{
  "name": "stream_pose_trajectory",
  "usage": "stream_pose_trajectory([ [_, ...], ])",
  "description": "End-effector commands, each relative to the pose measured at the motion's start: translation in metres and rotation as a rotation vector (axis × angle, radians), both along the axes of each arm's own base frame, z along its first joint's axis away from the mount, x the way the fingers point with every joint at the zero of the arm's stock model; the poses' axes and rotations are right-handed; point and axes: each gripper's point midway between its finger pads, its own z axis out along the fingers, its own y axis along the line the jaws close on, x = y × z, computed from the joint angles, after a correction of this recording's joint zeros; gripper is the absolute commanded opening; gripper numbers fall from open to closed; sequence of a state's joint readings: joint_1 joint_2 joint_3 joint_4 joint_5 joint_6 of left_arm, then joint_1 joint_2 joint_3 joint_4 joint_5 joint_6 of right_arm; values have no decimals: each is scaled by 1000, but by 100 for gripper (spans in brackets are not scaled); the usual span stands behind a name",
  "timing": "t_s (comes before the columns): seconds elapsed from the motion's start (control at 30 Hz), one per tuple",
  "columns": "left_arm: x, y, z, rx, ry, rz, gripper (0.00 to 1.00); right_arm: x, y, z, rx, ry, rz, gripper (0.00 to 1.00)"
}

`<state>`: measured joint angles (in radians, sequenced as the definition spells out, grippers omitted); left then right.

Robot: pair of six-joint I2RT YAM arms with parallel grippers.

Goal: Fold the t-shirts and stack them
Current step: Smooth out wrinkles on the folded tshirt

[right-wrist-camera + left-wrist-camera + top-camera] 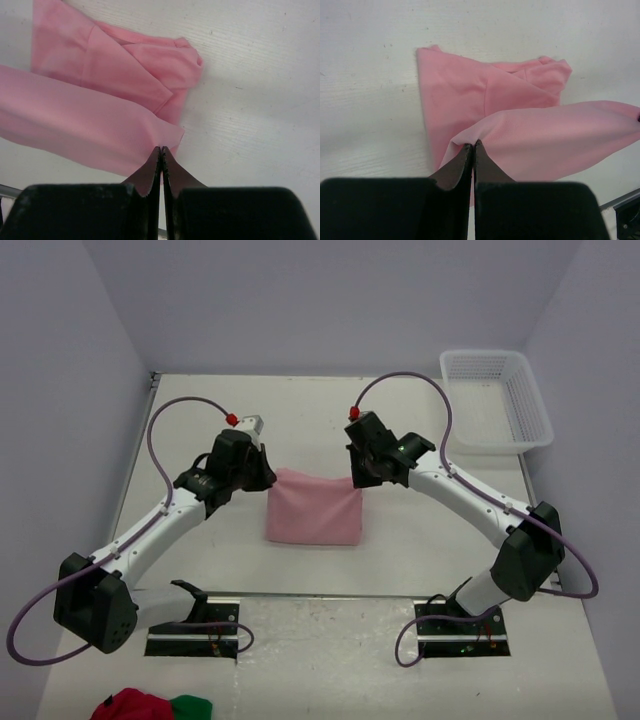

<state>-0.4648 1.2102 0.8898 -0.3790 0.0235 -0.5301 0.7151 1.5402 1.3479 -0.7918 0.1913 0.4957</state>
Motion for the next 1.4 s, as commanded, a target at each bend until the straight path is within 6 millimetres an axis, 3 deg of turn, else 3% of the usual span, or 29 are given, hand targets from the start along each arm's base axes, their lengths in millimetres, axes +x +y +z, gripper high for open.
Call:
stream_pose_trajectory([
  [0.0,19,-1,35,-26,-118,8,0,8,5,26,44,-70,8,0],
  [0.3,27,0,30,-10,-115,14,0,16,7,26,32,-74,8,0],
  [0.5,51,3,26,-1,-119,32,0,39,8,19,10,-72,3,0],
  [0.6,77,7,25,-5,-140,66,0,60,10,13,16,-67,4,0],
  [0.67,98,9,5,16,-122,83,0,79,7,-8,-3,-31,4,0],
  [0.7,108,7,-2,31,-127,71,0,91,9,-6,5,-39,7,0],
  [0.73,122,6,-23,52,-94,75,0,106,4,-28,-10,-1,-1,0],
  [0.77,139,6,-24,50,-147,102,0,115,2,-38,-14,15,-11,0],
  [0.8,147,2,-47,57,-103,83,0,130,7,-36,11,8,-9,0],
  [0.83,158,0,-50,31,-113,79,0,140,4,-62,13,67,-3,0],
  [0.87,170,-4,-49,16,-155,76,0,155,6,-60,18,46,-16,0],
  [0.9,180,-7,-63,31,-141,68,0,163,-1,-67,5,63,-33,0],
  [0.93,187,-4,-68,30,-132,78,0,165,2,-89,-3,120,-29,0],
  [0.97,194,-11,-66,5,-151,52,0,175,5,-82,11,109,-38,0],
  [1.1,228,-25,-77,36,-154,-20,1,188,-4,-97,-34,141,-93,0],
  [1.17,233,-32,-78,35,-139,-59,3,188,-2,-102,-10,166,-94,0],
  [1.23,241,-37,-73,24,-167,-77,12,189,-4,-107,-9,175,-94,0],
  [1.37,254,-45,-70,6,-179,-88,15,192,-10,-121,-11,207,-108,0],
])
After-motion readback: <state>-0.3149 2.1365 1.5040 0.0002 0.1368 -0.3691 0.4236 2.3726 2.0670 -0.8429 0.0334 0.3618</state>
